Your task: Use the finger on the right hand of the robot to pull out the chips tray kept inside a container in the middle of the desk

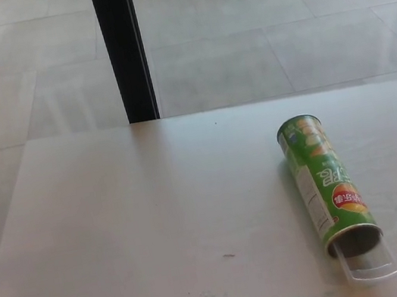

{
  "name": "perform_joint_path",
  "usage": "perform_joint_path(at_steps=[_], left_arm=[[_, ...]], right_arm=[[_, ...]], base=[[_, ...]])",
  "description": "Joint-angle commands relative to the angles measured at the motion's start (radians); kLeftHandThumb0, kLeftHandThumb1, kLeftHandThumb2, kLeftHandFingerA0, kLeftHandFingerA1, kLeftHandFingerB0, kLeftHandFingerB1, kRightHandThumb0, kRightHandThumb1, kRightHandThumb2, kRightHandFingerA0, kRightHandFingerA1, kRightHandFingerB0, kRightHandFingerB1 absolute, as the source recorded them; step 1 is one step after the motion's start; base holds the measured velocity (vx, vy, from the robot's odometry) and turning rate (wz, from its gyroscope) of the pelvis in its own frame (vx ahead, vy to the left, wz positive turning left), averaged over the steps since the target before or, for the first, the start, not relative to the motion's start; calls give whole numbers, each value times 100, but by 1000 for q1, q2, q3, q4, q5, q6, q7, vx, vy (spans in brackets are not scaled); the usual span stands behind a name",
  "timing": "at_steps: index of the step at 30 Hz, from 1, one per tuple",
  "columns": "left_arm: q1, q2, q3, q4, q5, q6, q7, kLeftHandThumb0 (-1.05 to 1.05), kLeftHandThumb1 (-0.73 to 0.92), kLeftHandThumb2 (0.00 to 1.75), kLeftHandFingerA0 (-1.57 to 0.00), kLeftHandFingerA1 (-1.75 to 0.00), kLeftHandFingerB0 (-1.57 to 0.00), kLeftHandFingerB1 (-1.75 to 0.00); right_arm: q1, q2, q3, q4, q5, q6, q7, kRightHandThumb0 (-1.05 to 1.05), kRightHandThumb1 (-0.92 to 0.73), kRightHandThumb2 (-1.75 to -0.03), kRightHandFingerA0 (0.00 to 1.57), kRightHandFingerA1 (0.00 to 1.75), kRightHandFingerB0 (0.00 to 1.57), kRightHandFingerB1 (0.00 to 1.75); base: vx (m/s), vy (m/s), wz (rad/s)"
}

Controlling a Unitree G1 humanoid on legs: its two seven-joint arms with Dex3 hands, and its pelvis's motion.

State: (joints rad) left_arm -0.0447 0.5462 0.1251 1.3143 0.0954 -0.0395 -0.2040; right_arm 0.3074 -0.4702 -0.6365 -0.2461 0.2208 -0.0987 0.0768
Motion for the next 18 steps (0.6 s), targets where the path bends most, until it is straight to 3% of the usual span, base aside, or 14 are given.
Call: perform_joint_path(at_steps=[1,5,10,18], left_arm=[[8,7,-2,7,1,-9,-8,-48,71,61,-48,-61,-51,-50],[3,10,3,5,-3,-9,-9,-49,69,61,-52,-64,-52,-51],[6,9,5,2,-6,-12,-13,-47,71,60,-45,-61,-48,-50],[4,5,2,8,3,-10,-1,-47,70,61,-54,-66,-52,-54]], right_arm=[[48,3,202,-275,-126,54,59,-7,-61,-59,87,91,30,38],[73,-2,288,-285,-207,43,56,-12,-60,-57,91,93,31,35],[76,3,378,-284,-243,42,58,-13,-59,-57,91,101,31,39],[54,-33,492,-238,-368,36,77,-9,-60,-57,91,105,31,39]], base=[[0,0,0],[0,0,0],[0,0,0],[0,0,0]])
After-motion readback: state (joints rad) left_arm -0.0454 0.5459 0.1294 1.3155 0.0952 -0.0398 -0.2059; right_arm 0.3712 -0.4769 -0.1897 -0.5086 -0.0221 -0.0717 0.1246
